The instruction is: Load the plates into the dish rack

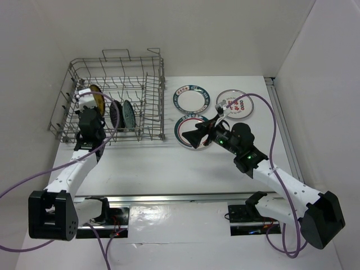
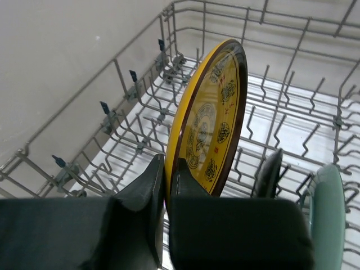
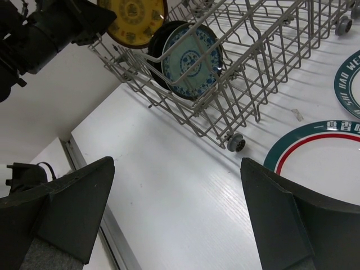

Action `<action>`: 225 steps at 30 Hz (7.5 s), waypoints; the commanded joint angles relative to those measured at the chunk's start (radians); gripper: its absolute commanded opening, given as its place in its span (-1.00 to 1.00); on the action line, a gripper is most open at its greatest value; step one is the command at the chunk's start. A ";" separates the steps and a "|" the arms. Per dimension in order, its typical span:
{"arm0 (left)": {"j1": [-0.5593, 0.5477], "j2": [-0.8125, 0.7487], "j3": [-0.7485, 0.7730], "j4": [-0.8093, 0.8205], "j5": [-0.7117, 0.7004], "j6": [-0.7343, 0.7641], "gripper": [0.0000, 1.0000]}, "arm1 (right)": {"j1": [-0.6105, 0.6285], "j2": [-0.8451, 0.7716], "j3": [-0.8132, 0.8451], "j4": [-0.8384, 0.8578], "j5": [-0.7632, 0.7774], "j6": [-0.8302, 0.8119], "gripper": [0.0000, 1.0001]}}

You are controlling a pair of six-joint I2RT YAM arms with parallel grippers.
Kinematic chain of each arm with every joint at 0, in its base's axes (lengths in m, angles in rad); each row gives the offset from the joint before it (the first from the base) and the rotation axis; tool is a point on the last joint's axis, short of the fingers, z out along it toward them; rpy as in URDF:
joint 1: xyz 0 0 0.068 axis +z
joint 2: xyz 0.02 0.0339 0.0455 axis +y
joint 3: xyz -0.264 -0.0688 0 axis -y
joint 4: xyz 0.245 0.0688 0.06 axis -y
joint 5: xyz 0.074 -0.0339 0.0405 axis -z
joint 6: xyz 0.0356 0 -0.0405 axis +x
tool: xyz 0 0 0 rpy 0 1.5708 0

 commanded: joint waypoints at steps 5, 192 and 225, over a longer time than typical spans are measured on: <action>-0.077 0.049 -0.038 0.184 -0.100 0.097 -1.00 | -0.022 -0.021 -0.018 0.063 -0.041 0.003 1.00; 0.023 0.117 0.968 -0.606 0.294 -0.319 -1.00 | -0.202 -0.050 0.259 -0.297 -0.015 0.134 1.00; 0.097 0.549 0.726 0.034 0.093 0.212 -1.00 | -0.073 -0.204 0.218 -0.429 -0.036 0.097 1.00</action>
